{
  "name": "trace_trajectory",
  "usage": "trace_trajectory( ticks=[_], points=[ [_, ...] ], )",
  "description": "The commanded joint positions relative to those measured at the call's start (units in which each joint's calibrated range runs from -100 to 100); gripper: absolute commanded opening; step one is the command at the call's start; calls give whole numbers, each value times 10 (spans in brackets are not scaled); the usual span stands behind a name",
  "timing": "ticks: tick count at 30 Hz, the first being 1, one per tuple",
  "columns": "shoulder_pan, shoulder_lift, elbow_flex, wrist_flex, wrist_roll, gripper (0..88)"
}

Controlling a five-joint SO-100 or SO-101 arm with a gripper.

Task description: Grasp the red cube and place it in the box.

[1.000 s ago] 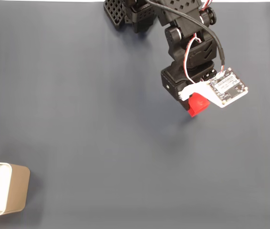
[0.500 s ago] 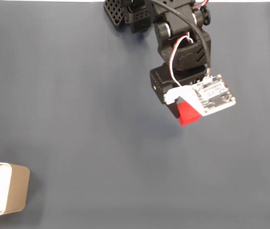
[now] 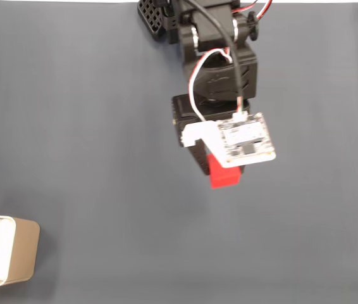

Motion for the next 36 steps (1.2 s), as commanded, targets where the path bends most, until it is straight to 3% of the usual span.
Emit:
trace_trajectory(
  ticks=[1,36],
  points=[
    [33,5,-51,3,-1,56],
    [214,313,-511,70,-11,52]
  ],
)
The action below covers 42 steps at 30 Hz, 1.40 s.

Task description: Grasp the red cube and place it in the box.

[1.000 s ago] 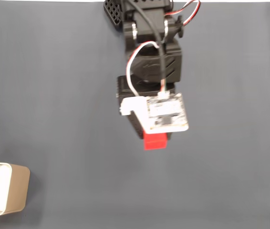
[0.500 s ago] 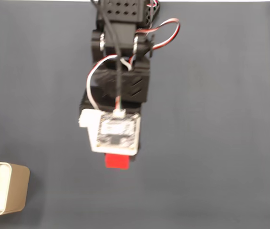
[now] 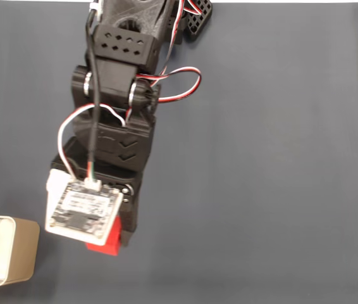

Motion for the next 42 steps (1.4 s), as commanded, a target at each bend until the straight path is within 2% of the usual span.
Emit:
trace_trajectory(
  ticks=[1,42],
  points=[
    [14,7,-68,11,-7,52],
    [133,198,-312,-7,2,51]
  ],
)
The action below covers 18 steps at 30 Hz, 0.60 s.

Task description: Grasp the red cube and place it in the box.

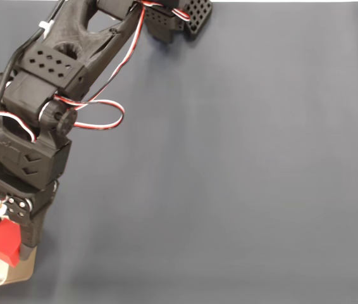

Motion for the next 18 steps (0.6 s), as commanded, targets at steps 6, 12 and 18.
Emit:
trace_trajectory(
  ticks=[6,12,18],
  points=[
    [20,18,-59,-31,3,51],
    [28,45,-85,-41,3,51],
    [35,69,-101,-68,3,51]
  ],
)
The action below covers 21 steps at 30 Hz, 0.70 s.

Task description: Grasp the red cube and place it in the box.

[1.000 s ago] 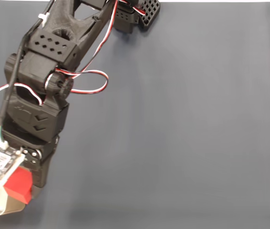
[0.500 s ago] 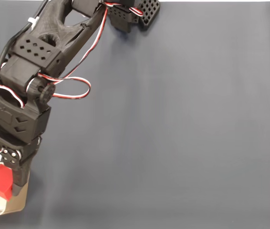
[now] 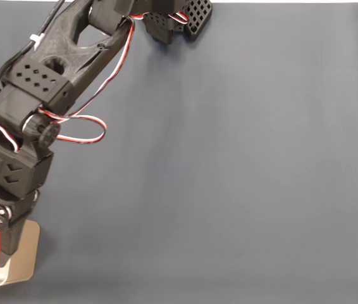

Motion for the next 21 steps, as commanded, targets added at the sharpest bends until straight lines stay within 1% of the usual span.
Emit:
trace_trajectory(
  ticks=[1,21],
  points=[
    [10,-5,-35,-29,1,50],
    [26,27,-52,-55,0,50]
  ],
)
